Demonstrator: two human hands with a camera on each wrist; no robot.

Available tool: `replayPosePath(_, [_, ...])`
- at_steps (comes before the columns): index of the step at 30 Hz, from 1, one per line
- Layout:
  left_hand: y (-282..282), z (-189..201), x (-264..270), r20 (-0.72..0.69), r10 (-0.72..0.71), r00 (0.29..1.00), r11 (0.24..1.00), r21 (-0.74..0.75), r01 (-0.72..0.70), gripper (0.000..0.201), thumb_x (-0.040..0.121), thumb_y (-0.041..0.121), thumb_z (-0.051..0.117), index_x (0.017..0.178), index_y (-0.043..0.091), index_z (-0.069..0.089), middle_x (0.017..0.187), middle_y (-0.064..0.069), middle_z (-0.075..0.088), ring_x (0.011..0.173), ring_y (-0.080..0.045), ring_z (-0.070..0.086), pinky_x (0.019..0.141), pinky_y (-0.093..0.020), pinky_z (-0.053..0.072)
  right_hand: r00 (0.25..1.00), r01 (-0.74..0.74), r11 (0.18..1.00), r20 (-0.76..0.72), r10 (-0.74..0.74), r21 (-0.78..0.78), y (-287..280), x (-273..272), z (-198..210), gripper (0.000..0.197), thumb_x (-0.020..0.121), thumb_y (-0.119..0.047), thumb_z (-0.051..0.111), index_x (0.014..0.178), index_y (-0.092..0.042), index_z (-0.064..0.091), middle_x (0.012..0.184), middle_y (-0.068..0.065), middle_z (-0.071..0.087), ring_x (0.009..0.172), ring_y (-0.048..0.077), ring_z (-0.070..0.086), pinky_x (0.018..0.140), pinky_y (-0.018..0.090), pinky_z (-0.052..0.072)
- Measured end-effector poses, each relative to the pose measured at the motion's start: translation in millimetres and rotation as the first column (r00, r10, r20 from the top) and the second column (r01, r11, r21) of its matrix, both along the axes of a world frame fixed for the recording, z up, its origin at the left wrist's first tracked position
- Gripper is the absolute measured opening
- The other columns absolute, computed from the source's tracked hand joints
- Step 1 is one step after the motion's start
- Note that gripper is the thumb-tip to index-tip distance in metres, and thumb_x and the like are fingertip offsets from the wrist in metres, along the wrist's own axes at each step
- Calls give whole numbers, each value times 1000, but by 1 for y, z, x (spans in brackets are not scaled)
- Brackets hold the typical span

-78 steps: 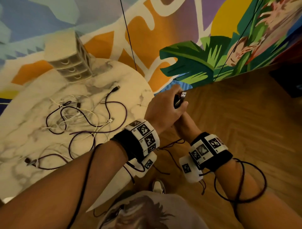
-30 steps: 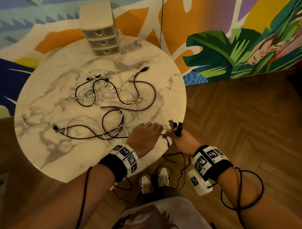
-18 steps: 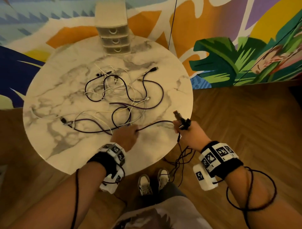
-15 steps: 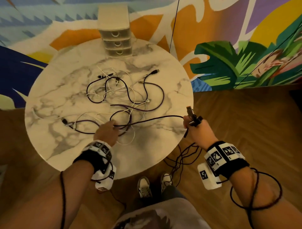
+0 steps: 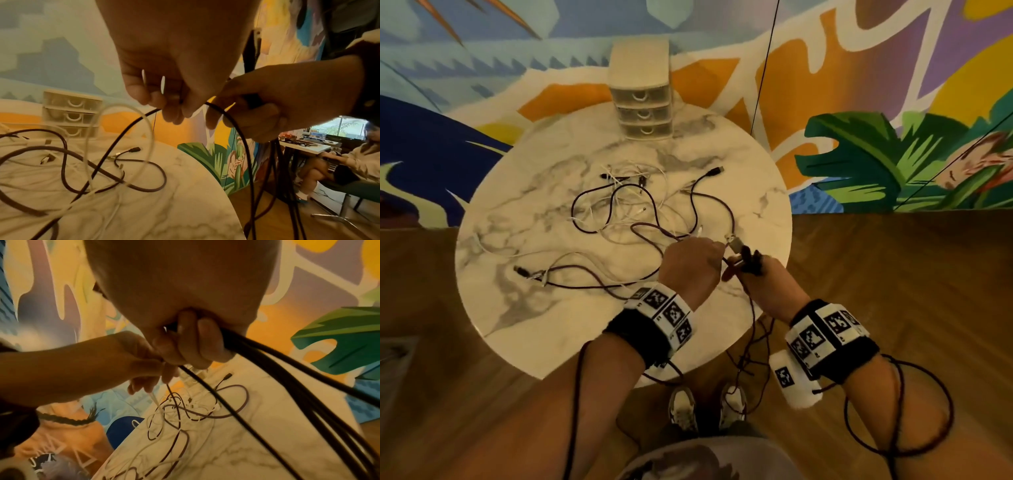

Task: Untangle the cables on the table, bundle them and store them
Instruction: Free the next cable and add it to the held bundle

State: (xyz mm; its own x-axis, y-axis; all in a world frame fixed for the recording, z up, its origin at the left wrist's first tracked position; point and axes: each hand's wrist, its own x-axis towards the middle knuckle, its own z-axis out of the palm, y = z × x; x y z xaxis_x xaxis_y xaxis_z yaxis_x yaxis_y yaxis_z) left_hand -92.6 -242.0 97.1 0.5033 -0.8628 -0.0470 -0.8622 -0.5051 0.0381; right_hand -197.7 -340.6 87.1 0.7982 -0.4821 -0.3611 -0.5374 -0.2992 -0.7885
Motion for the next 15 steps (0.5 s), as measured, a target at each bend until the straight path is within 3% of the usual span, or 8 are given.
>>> replayPosePath(2, [-3,-5,0,-32,19,999,1000,-17,-19,24,93,18,40,106,18,60,97,-2,65,92,-26,61,69,-35,48,999,-43,999,-11,43,-9,-1,-1,-3,39,93,-7,45,63,-29,59,81,0,64,67,16,54,61,25,40])
replayPosePath(4, [1,-16,4,-200,105,974,989,-82,-123,29,95,25,41,122,23,52,107,-1,63,98,-25,60,77,-36,48,1000,-18,1000,14,18,-3,-3,-2,-3,43,91,-4,46,64,-36,55,89,1,65,84,23,58,76,32,44])
replayPosePath(6, [16,-46,11,-507,203,838,939,-142,-314,51,94,36,48,142,26,32,120,0,59,107,-23,56,86,-33,44,994,65,998,81,-67,24,-9,-3,-4,46,91,-2,48,70,-42,57,87,-7,63,93,24,58,87,42,47])
replayPosePath(8, [38,-83,14,-638,211,740,924,-116,-364,77,89,51,50,150,19,15,142,-4,43,125,-25,46,99,-32,38,993,84,996,87,-86,19,-15,-5,2,40,91,-2,48,74,-38,56,88,-5,62,92,24,59,84,39,47])
replayPosePath(10, [64,-118,19,-487,257,835,966,128,-223,77,89,48,48,150,19,10,156,-7,19,140,-28,26,111,-40,28,990,90,996,106,-88,-18,-23,-7,8,32,93,-5,47,76,-31,55,92,3,63,87,27,58,80,35,46])
replayPosePath(12, [85,-138,30,-278,200,940,939,328,-103,70,88,38,47,149,23,16,157,-5,14,142,-27,16,112,-44,27,979,126,992,166,-119,-32,-36,-8,12,37,94,-6,45,69,-32,53,91,3,64,89,25,59,84,32,46])
replayPosePath(14, [93,-136,48,-221,246,944,935,312,-171,62,87,38,49,144,26,29,153,-4,22,139,-27,22,103,-45,37,970,150,986,202,-132,-78,-48,-9,18,40,95,-8,45,67,-35,47,77,-11,56,74,1,54,70,7,39])
replayPosePath(15, [95,-132,61,-206,326,923,921,289,-261,57,87,40,50,141,27,36,151,-3,27,137,-26,26,100,-44,40,965,177,980,213,-154,-95,-53,-9,22,40,95,-7,46,68,-37,45,72,-15,51,66,-5,49,60,2,35])
